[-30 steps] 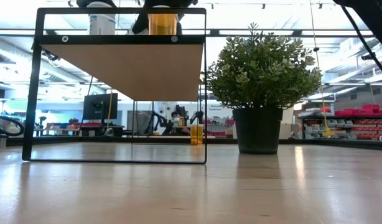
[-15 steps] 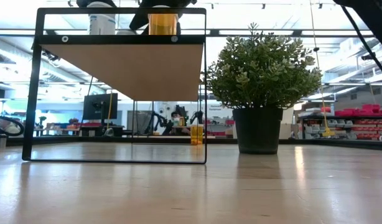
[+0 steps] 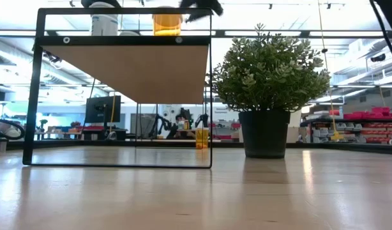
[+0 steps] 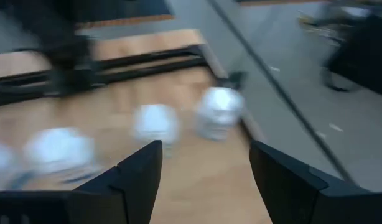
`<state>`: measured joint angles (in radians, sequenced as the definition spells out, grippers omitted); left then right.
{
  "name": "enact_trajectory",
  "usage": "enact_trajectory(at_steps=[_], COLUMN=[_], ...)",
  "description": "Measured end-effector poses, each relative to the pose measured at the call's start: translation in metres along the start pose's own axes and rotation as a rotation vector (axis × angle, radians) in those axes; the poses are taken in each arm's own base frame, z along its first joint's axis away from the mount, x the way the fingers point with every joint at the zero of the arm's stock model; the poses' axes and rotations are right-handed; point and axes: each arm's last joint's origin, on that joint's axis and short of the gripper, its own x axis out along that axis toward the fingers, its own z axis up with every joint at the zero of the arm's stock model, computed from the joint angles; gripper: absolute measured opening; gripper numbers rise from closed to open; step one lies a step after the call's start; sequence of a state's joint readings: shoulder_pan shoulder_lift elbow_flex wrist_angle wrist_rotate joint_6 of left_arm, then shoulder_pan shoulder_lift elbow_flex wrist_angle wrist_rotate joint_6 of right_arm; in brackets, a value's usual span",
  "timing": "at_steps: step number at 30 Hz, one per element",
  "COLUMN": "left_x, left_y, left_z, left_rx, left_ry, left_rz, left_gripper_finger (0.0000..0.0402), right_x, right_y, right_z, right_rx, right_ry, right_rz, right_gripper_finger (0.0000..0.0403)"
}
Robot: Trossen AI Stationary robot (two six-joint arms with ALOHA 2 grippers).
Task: Pick and place medicine bottles onto shelf by color
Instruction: Put the top orange pill bottle on the shelf aligned with the other orange pill bottles
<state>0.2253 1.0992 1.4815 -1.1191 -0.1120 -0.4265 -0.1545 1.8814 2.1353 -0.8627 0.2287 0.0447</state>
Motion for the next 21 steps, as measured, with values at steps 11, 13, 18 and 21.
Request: enact_trajectory(at_steps=[11,13,18,21], left_x=[-0.001,-0.001,-0.001,-0.001], left_y=[0.0,0.0,0.0,0.0], left_z=[0.0,0.0,0.0,0.0], left_rx=[0.004,0.004,0.004,0.001], left_ry=[0.0,0.0,-0.001,-0.001], left_rz=[-0.001,-0.001,-0.001,-0.001], left_gripper_finger=[0.0202,0.0199,0.0195,0.0195], right_x=[0.021,0.018,0.026,0.041], right_y=[-0.16,-0.188,-0.224,-0.224], right_z=[-0.019,-0.026,-0.05,-0.066], right_rx=[0.166,0.171,0.039,-0.035], right_ry=[0.082,0.082,0.137,0.172], right_rz=[-0.132,-0.101,0.057,0.14], right_gripper_finger=[0.0248,0.0248,0.0248,0.0248])
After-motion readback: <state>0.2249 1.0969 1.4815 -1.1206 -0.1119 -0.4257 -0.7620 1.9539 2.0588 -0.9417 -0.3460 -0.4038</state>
